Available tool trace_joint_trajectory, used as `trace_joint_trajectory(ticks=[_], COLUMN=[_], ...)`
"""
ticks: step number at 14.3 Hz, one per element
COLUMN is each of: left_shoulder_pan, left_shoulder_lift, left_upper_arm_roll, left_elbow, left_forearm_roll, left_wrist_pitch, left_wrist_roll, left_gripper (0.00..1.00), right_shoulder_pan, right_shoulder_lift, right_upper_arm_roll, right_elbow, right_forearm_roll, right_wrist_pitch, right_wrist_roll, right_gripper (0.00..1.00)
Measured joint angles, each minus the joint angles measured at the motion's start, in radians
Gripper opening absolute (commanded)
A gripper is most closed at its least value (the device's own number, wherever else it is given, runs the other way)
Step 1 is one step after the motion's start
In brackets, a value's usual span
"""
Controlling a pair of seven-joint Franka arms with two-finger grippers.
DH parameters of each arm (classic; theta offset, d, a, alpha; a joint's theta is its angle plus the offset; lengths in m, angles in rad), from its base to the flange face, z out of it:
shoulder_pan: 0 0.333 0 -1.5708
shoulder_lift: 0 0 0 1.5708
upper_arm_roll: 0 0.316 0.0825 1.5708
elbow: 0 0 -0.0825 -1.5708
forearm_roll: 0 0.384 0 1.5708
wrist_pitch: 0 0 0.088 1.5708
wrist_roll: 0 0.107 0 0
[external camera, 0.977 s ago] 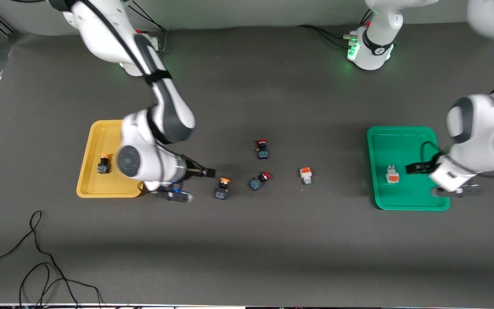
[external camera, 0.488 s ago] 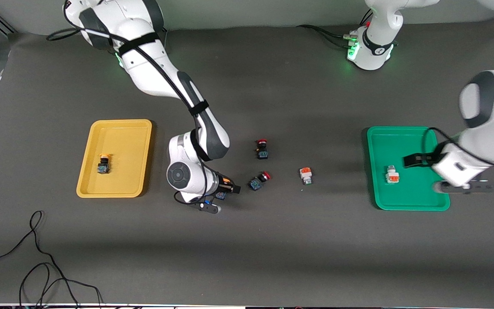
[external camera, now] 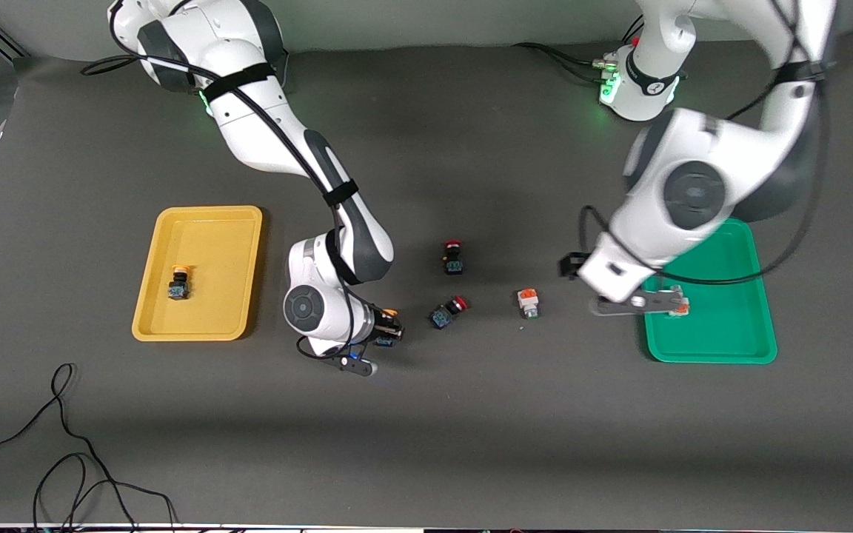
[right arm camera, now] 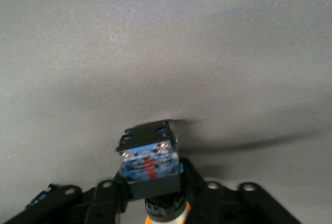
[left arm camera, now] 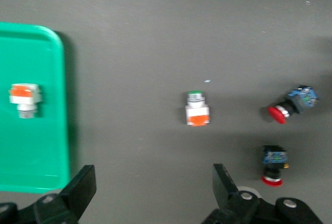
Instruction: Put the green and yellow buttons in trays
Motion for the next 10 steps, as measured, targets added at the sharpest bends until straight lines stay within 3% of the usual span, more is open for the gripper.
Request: trace_joint_trajectory(ticks=[6,10], left_shoulder_pan=[-0.086,-0.081], left_shoulder_lift=[0.165,0.298], left_upper_arm_roll=[0.004,0.025], left_elbow=[-0.002,-0.006], left_forearm_roll=[0.004,0.004], left_wrist_pitch=[0.178,0.286], left_wrist_roll=[-0.142,-0.143], left_gripper=[1.0,1.0], right_shoulder_pan=[-0.134,-0.204], right_shoulder_lift=[-0.067,-0.19], right_upper_arm_roll=[-0.019,-0.142], right_elbow=[0.09,0.07], right_forearm_roll=[-0.002,-0.065], right_wrist_pitch=[-0.249,-0.472], right_wrist_roll=[-0.117,-0.317], right_gripper=[0.0,0.0])
